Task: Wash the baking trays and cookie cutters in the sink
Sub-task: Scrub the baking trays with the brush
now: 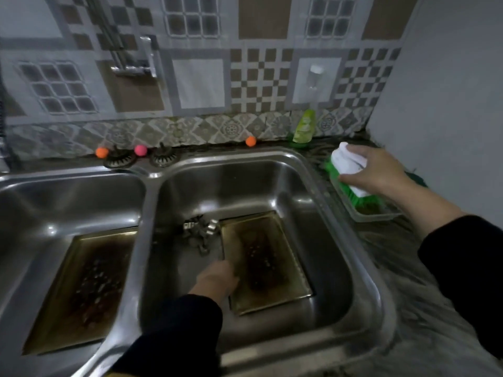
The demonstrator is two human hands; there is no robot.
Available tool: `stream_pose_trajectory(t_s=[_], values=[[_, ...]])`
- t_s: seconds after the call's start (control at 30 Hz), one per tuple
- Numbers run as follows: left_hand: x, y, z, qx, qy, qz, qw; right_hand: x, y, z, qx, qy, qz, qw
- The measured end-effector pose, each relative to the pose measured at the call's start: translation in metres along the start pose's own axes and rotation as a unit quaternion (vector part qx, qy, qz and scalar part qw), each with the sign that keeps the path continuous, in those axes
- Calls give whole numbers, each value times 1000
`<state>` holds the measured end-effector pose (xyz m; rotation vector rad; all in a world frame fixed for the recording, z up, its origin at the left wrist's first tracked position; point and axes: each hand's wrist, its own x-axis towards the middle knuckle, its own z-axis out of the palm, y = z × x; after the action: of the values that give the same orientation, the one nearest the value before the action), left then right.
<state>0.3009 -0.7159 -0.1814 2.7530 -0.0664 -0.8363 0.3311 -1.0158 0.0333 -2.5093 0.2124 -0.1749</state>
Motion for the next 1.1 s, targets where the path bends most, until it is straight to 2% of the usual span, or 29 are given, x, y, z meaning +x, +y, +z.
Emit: stream_pose_trajectory(t_s=[0.13,0.23,0.5,0.7,0.8,0.93,1.1], values=[[8,1,9,-42,19,-36,998,25,36,-7,7,21,25,999],[7,6,7,-58,28,-53,997,30,58,11,8,-7,33,999],[-8,16,-3,-109,83,-73,988,29,69,28,5,-5,58,998],[-16,25,-14,-220,91,-101,966,25,44,8,34,38,23,998],[-16,29,-15,-227,103,-94,964,18,24,9,43,43,-3,998],[-17,29,-14,-279,113,-69,951,-7,2,30,81,9,-20,996],[-18,29,-14,-398,142,-76,903,-40,-25,66,76,-68,-49,994]])
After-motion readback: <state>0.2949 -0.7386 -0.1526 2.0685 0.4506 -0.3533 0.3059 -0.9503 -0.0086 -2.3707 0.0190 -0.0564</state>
